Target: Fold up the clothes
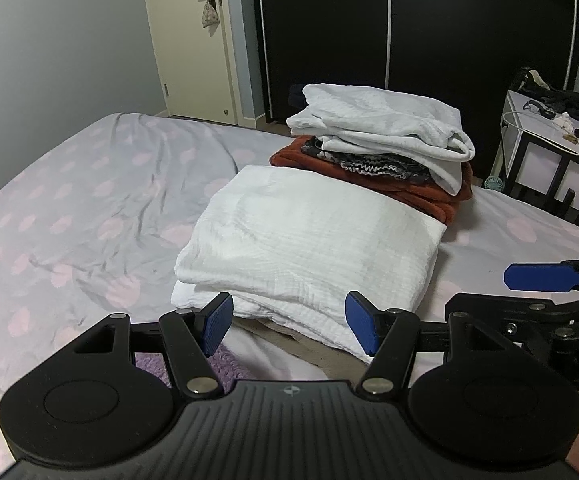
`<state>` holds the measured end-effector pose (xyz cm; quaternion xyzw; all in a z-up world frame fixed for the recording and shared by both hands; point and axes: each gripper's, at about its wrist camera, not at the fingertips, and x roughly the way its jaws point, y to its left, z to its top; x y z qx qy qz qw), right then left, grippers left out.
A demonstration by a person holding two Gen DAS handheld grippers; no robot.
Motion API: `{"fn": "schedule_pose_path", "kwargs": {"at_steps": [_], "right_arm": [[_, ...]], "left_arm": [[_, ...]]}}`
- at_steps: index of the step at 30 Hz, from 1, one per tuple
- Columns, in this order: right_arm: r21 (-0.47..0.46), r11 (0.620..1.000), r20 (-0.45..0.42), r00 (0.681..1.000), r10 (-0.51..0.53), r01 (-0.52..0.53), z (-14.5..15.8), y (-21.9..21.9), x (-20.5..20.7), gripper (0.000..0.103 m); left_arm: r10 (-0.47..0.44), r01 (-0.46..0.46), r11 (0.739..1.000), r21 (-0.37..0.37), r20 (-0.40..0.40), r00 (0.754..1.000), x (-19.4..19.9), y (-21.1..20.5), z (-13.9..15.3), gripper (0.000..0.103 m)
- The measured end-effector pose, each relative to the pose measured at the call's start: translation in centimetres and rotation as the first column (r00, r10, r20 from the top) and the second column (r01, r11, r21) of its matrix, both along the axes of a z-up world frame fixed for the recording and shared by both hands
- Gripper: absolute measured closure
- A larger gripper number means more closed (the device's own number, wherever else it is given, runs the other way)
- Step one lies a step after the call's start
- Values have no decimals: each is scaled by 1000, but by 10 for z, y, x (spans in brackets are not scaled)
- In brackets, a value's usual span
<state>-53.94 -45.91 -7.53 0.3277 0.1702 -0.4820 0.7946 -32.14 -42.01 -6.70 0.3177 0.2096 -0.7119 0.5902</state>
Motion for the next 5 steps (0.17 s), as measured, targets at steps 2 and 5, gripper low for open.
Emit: {"fn": "schedule_pose_path", "kwargs": {"at_steps": [2,5], "right_arm": [[0,1000,1,1000,1,-1,0,0,0,16],[-1,1000,2,1000,2,-2,0,1,1,16]], "left_arm": [[-3,3,1000,2,0,1000,0,0,0,43],[-3,3,1000,-2,-1,1000,1,0,-1,43]]}}
